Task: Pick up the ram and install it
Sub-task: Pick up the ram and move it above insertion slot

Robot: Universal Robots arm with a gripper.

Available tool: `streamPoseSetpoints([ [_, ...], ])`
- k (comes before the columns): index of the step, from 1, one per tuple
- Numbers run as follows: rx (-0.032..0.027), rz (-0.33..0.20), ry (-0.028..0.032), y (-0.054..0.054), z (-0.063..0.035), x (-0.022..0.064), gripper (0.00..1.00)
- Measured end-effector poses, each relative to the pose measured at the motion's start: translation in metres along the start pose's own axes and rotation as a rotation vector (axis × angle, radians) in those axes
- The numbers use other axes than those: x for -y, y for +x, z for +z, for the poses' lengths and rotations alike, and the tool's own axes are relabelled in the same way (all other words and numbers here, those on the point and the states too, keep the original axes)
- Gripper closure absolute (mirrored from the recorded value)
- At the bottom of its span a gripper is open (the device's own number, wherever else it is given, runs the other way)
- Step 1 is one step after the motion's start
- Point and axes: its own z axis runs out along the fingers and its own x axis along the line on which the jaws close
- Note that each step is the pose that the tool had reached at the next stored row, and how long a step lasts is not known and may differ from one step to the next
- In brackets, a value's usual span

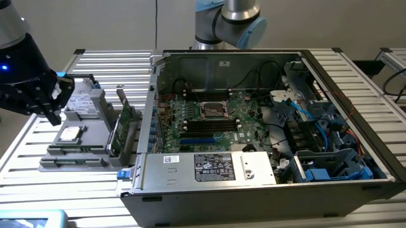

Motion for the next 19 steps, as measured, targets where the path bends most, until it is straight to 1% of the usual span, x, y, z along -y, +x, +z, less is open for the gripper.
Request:
streamPoseSetpoints([
  [8, 0.0004, -0.145, -0.0009, 0.0, 0.0004, 0.0, 0.89],
  [19, -0.0003, -0.347, 0.0009, 0.0, 0.001, 0.0, 0.89],
])
